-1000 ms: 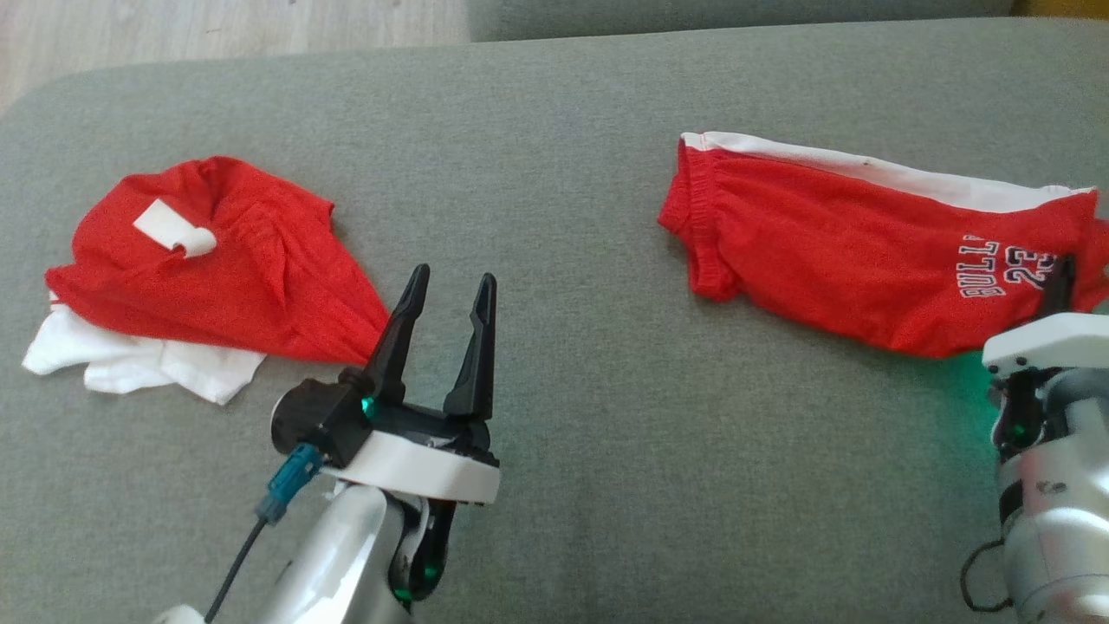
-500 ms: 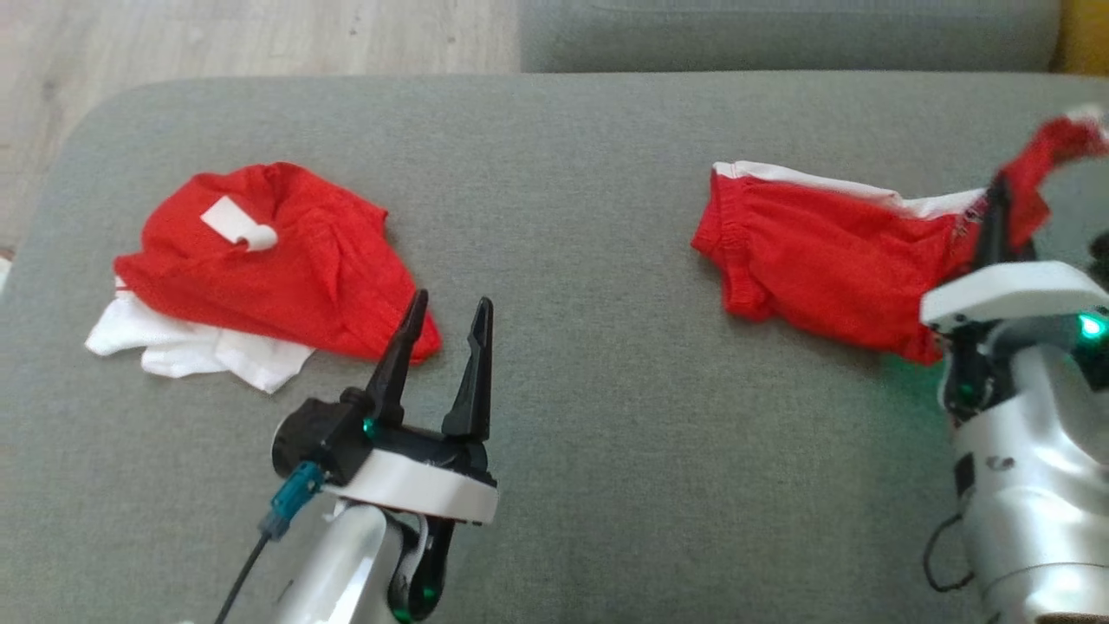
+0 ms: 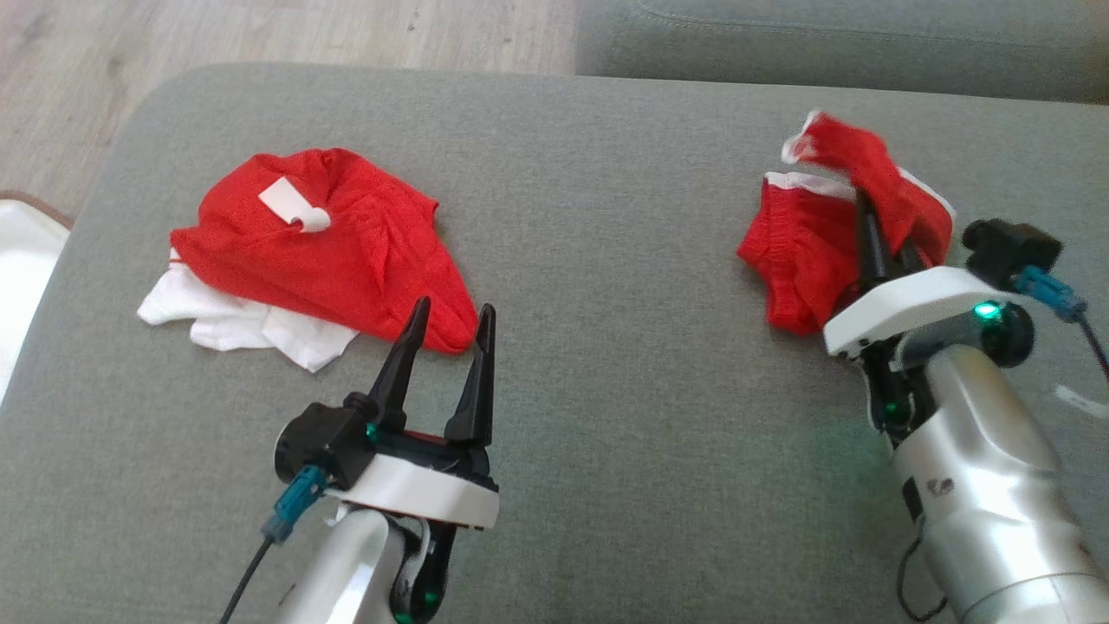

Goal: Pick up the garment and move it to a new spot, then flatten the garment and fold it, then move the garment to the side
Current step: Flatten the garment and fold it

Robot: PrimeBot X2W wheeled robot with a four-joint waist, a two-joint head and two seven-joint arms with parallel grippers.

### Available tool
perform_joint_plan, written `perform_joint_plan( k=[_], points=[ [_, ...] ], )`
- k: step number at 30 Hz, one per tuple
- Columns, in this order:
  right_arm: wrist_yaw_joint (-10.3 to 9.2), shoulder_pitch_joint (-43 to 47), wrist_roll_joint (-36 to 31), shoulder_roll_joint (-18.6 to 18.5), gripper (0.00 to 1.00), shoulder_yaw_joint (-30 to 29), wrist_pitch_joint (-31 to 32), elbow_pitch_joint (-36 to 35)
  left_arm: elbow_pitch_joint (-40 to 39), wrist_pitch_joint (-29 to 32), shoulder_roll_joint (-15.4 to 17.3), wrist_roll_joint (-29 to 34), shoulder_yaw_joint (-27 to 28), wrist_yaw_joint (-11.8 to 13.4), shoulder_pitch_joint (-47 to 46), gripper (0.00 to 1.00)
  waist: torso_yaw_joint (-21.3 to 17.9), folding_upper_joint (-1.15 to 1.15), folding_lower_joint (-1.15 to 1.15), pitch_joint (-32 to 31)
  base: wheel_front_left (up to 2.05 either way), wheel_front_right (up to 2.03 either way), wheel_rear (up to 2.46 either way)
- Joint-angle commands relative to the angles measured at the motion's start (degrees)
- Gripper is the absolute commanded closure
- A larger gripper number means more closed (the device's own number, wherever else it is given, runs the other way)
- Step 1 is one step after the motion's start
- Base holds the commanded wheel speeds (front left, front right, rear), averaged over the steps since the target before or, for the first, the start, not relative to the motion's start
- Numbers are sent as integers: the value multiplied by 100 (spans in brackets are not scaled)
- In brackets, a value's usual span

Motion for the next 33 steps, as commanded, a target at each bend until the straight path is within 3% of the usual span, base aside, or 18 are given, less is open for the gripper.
perform_joint_plan(
  k=[1, 6, 7, 8, 16, 21, 27, 31, 33],
  points=[
    [-4, -42, 48, 16, 100, 193, -2, -147, -184, -29, 27, -58, 134, 39, -122, 0, 39, 0, 0, 24, 0, 0, 0],
    [-4, 5, 201, -64, 100, 1031, 128, 91, -159, -29, 27, -64, 136, 55, -115, 0, 104, 0, 0, 63, 0, 0, 0],
    [-4, 9, 187, -77, 42, 1243, 161, 124, -158, -29, 27, -63, 146, 57, -111, 0, 95, 0, 0, 62, 0, 0, 0],
    [-4, 17, 223, -71, 0, 1415, 230, 179, -157, -29, 27, -60, 158, 62, -103, 0, 80, 0, 0, 56, 0, 0, 0],
    [-4, 72, 686, -61, 0, 2692, 516, 63, -159, -29, 27, -3, 325, 67, -104, 0, -229, 0, 0, -86, 0, 0, 0],
    [-4, 111, 1008, -339, 0, 2860, 144, -382, -262, -29, 27, 53, 528, 55, -98, 0, -518, 0, 0, -219, 0, 0, 0],
    [-4, 243, 934, -798, 0, 2207, -183, -909, -401, -29, 27, 116, 727, 30, -71, 0, -869, 0, 0, -342, 0, 0, 0],
    [-4, 488, 112, -1029, 0, 1315, -230, -1190, -484, -29, 27, 175, 793, 1, -55, 0, -1091, 0, 0, -389, 0, 0, 0],
    [-4, 710, -453, -934, 0, 726, -232, -1414, -506, -29, 27, 237, 813, -19, -57, 0, -1190, 0, 0, -398, 0, 0, 0]
  ],
)
